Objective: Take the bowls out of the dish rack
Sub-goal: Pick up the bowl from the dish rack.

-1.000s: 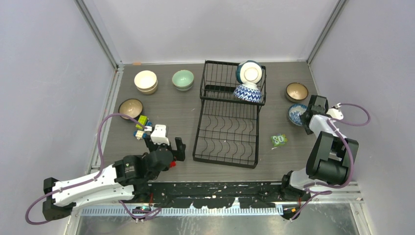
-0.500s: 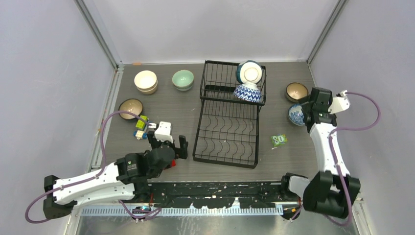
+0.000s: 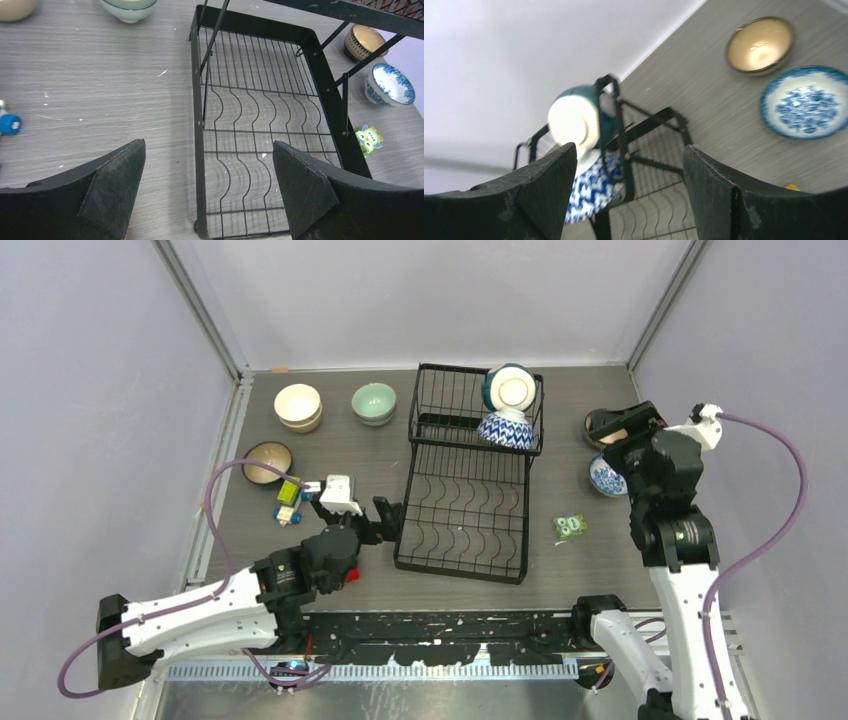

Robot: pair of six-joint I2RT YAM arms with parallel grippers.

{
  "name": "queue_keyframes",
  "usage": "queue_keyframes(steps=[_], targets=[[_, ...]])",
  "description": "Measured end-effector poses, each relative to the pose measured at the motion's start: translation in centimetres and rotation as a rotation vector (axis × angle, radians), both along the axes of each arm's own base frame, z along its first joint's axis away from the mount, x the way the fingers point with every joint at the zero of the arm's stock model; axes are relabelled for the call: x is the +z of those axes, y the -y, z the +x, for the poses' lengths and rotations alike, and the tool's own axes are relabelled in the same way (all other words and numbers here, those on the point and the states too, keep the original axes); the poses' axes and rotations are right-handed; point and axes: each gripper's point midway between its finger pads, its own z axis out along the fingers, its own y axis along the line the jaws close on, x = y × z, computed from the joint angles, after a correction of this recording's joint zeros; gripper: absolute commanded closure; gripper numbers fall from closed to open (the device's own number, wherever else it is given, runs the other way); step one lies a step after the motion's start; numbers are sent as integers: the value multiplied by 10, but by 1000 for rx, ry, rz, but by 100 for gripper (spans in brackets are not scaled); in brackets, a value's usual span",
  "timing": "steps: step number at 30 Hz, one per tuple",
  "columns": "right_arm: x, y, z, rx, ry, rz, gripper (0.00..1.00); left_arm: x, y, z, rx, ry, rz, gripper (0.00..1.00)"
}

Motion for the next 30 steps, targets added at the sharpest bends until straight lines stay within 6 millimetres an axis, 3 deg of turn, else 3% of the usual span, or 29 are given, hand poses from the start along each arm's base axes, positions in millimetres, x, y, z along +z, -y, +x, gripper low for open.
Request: queue_keyframes(steps=[3, 6, 10, 13, 17, 24, 30], targets=[[1, -28, -12, 152, 54, 25, 19, -10, 5, 11, -10, 2, -54, 0], [9, -58, -24, 306, 107, 47, 19, -6, 9, 23, -15, -5, -105, 0], [26, -85, -38, 455, 178, 48, 19, 23, 22, 34, -64, -24, -122, 0], [36, -99, -46, 533, 221, 42, 19, 58, 40, 37, -120, -21, -155, 0], [41, -113, -47, 605, 253, 39, 19, 78, 62, 35, -186, -42, -239, 0], [24, -124, -37, 654, 227, 48, 19, 69, 117, 35, -275, -160, -440, 0], [17, -125, -44, 658, 231, 47, 19, 98, 155, 28, -325, -139, -666, 3]])
